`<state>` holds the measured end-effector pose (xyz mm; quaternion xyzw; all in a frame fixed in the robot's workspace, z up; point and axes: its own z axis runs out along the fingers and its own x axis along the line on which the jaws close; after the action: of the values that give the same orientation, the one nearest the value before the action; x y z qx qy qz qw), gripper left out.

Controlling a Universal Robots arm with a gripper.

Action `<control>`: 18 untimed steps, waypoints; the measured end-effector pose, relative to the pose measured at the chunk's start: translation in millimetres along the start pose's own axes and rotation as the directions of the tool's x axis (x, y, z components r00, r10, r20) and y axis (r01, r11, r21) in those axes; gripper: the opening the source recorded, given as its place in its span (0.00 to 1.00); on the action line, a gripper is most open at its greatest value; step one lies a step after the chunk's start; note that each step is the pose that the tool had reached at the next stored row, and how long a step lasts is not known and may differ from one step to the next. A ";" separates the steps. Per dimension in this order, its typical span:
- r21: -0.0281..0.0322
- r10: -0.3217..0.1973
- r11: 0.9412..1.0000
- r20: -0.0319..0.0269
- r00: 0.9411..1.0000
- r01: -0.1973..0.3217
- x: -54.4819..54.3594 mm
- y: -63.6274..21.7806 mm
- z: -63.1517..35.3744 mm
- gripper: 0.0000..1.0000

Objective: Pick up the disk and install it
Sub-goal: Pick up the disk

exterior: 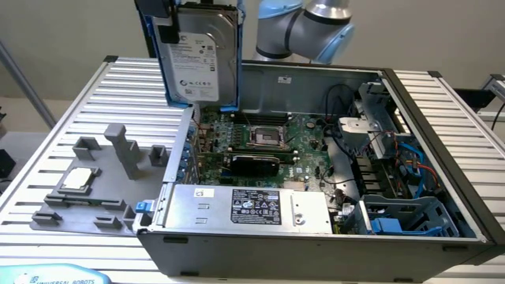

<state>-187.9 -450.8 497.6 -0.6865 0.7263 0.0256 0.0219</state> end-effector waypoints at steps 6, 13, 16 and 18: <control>0.000 0.000 1.000 0.000 1.000 0.000 13.6 -20.2 -1.1 0.33; 0.000 0.000 1.000 0.000 1.000 0.000 29.0 -44.7 -2.2 0.33; 0.000 0.000 1.000 0.000 1.000 0.000 35.3 -55.5 -2.7 0.33; 0.000 0.000 1.000 0.000 1.000 0.000 39.4 -63.3 -3.0 0.33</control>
<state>-126.9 -493.8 497.5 -0.6865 0.7264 0.0256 0.0220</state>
